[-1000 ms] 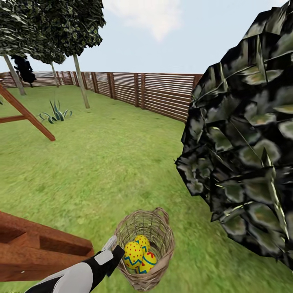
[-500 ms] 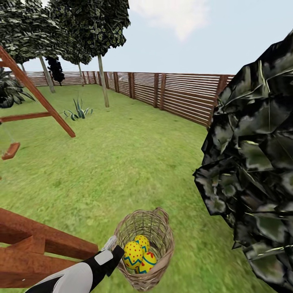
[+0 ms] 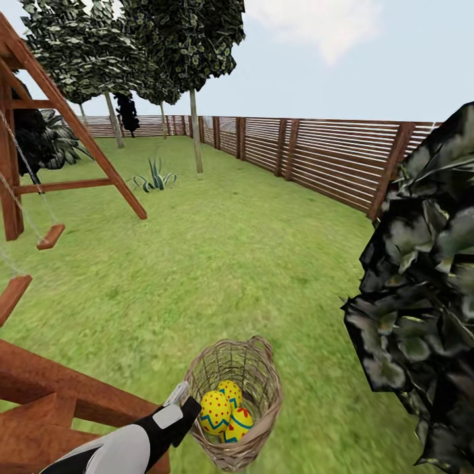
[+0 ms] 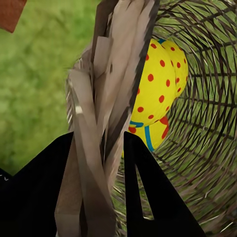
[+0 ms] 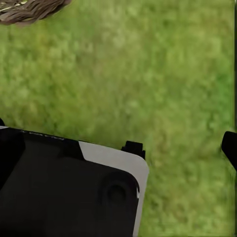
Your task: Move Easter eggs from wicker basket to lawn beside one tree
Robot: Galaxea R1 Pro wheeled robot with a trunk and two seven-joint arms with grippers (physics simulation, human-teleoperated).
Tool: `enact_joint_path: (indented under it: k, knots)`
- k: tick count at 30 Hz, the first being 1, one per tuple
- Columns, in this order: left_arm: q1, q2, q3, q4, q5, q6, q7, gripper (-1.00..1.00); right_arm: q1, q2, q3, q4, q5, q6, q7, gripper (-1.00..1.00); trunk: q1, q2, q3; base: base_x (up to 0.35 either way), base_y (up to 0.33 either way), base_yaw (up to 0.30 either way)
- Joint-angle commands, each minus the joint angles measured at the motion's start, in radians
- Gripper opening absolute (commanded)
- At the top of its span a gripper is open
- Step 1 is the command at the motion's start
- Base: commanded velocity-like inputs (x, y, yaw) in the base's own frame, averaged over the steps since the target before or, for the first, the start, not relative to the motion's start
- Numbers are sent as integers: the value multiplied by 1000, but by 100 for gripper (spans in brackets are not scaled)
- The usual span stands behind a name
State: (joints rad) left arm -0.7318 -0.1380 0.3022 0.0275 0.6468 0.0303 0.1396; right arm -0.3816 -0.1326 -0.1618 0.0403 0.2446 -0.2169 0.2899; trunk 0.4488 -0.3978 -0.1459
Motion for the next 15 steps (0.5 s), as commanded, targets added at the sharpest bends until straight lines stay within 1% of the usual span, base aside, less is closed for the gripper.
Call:
enact_joint_path:
  k: [1,7,15]
  knots:
    - [-1,0,13,0,-6,2,3,-100,-2,-1,-9,4,7,-7,2,100,1,-2,-2,324,-111,10]
    - [-1,0,12,0,-7,2,3,-100,-2,-2,-9,6,7,-7,0,100,1,-2,-2,321,-120,1]
    - [-1,0,13,0,-6,2,3,-100,-2,-1,-9,4,11,-7,0,100,1,-2,-2,293,-162,0]
